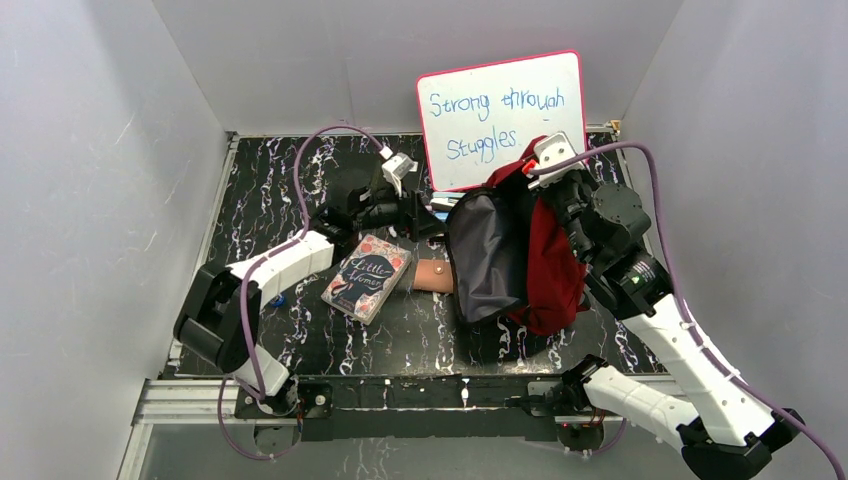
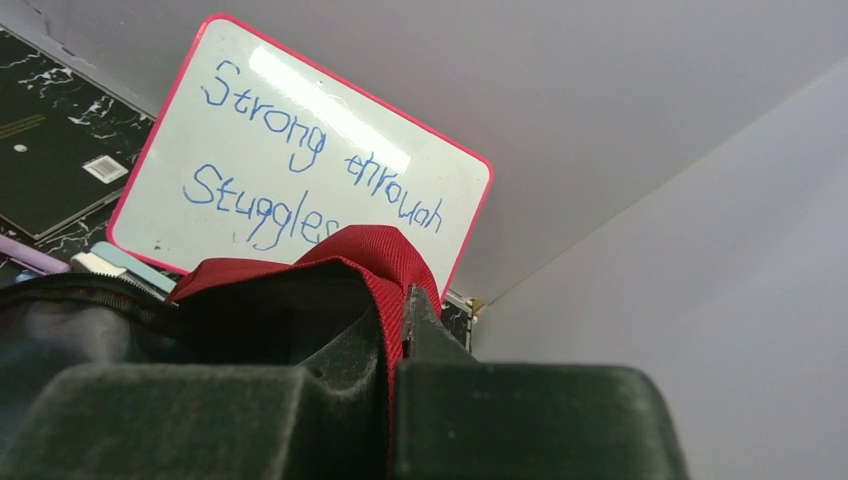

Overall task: Pack the student bag
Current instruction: Unzip the student bag at the center of the board.

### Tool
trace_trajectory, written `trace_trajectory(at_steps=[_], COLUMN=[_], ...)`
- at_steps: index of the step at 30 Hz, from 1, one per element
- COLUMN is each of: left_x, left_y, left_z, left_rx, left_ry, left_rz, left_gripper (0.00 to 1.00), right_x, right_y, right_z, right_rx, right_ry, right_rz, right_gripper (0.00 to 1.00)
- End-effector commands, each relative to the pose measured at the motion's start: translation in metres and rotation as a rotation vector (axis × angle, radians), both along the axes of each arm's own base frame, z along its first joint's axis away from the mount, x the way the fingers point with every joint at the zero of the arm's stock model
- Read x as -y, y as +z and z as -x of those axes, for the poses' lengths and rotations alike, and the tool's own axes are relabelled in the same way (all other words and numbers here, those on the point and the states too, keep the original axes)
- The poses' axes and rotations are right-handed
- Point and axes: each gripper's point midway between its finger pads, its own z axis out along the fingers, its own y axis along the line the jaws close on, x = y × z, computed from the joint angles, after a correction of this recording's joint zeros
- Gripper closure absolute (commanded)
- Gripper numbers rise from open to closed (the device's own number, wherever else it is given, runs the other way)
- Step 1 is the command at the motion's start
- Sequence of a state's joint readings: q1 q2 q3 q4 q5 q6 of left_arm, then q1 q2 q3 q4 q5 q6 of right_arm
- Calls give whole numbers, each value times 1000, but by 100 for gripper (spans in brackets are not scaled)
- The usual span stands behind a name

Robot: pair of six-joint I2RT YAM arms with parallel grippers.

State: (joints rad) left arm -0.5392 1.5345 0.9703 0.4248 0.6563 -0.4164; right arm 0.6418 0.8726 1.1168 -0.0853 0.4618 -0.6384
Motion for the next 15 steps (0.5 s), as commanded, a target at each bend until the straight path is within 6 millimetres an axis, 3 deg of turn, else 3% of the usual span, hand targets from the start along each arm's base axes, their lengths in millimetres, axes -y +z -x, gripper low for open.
trace_trajectory(at_steps=[1,11,15], left_x=[18,27,31], left_y=[23,-1,6], left_z=[3,-18,-10], left_rx=[126,93,73], left_ry=[-163,-118,-171], left_rz=[71,79,117], left_gripper=[36,36,45], right_x=[-2,-7,-6], right_y=[35,33,33], right_z=[14,16,15], right_rx=[88,79,80], right_ry=[59,93,87], right_rz=[-99,-102,-94], right_gripper=[100,100,100])
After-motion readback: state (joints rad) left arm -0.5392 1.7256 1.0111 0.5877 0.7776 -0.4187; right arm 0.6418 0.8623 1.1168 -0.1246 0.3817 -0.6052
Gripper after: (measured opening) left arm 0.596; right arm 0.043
